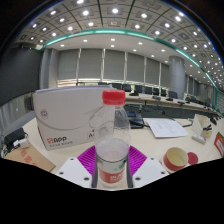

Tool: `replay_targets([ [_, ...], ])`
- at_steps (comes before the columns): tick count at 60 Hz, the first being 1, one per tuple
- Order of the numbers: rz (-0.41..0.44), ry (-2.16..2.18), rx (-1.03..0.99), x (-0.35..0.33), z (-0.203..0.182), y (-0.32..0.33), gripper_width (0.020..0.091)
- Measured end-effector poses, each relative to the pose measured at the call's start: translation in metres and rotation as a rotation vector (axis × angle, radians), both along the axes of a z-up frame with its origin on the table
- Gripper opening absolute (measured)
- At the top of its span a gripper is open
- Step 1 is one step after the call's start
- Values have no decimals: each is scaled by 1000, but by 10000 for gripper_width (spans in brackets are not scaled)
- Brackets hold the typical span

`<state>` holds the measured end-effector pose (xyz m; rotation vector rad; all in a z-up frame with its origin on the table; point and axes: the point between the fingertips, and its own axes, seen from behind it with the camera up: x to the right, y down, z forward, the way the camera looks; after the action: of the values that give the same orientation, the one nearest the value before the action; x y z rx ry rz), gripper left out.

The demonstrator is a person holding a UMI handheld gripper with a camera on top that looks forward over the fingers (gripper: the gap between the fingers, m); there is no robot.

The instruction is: Pour water

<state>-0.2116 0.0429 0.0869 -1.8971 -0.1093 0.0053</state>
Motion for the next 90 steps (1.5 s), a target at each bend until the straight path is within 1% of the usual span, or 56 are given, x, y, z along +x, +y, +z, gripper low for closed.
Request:
replay_targets([
  [1,1,2,1,-1,1,0,379],
  [4,7,7,-1,-3,4,-2,354],
  [9,9,53,-5,-8,17,-5,354],
  [13,11,177,-10,-12,33,-10,354],
  [24,12,883,-82,-23,85,-16,351],
  [29,-12,1208,-101,-21,108,-12,353],
  [38,-73,1609,-107,3,117,-7,351],
  [44,-115,1830,-100,17,111,-4,351],
  [45,-122,1866,-106,20,115,-7,351],
  [52,-168,2009,-116,33,102,-10,353],
  [54,-172,2030,-117,34,95,-3,351],
  [61,-187,1986,-137,33,88,-9,352],
  [66,-171,1892,-149,30,89,-6,351],
  [69,-157,1790,-150,30,98,-23,350],
  [70,-150,1752,-147,28,93,-11,351],
  [73,-134,1621,-134,32,97,-11,351],
  [74,-126,1570,-127,34,100,-10,350],
  [75,-118,1518,-121,39,111,-26,352],
  [77,-106,1406,-100,46,119,-26,353],
  [78,-97,1351,-84,50,115,-10,350],
  [84,-58,1007,1,79,144,-2,354],
  [85,-49,958,15,87,156,-18,354],
  [90,-33,714,82,116,176,-3,352],
])
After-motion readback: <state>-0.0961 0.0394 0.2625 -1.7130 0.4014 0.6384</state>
